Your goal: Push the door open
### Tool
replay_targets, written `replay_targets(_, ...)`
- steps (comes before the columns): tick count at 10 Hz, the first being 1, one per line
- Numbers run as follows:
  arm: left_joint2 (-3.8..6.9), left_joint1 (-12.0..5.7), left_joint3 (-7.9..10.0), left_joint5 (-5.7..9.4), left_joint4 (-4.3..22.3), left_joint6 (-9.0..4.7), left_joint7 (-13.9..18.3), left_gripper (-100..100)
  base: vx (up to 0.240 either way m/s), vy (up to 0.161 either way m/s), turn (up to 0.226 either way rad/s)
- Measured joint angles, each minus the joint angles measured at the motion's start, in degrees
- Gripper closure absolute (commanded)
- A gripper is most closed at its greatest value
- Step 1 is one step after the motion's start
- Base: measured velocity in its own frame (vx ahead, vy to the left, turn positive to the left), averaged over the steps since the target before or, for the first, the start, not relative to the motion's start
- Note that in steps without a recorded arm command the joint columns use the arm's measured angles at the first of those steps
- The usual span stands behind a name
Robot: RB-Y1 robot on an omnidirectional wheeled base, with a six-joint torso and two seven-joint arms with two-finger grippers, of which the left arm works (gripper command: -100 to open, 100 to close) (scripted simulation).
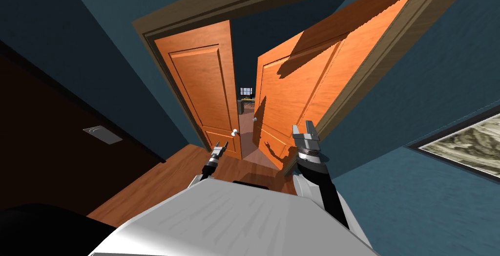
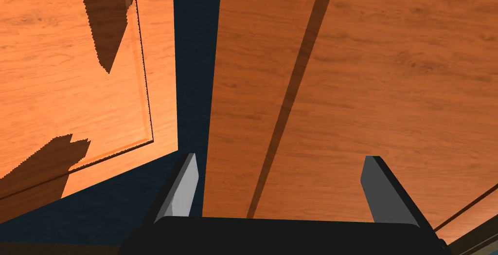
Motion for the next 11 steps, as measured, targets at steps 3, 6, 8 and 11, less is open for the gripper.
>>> replay_targets(3,0.01,-1.83,1.15,-1.61,5.4,-1.23,-2.8,-100,0.058,0.057,-0.088)
replay_targets(6,-0.75,-2.36,2.08,-4.12,9.9,-2.39,-6.6,-100,0.049,0.073,-0.079)
replay_targets(8,-1.21,-2.9,2.61,-5.56,12.5,-2.84,-8.8,-100,0.048,0.063,-0.072)
replay_targets(11,-1.61,-3.67,3.35,-7.09,15.9,-3.57,-11.1,-100,0.038,0.04,-0.05)
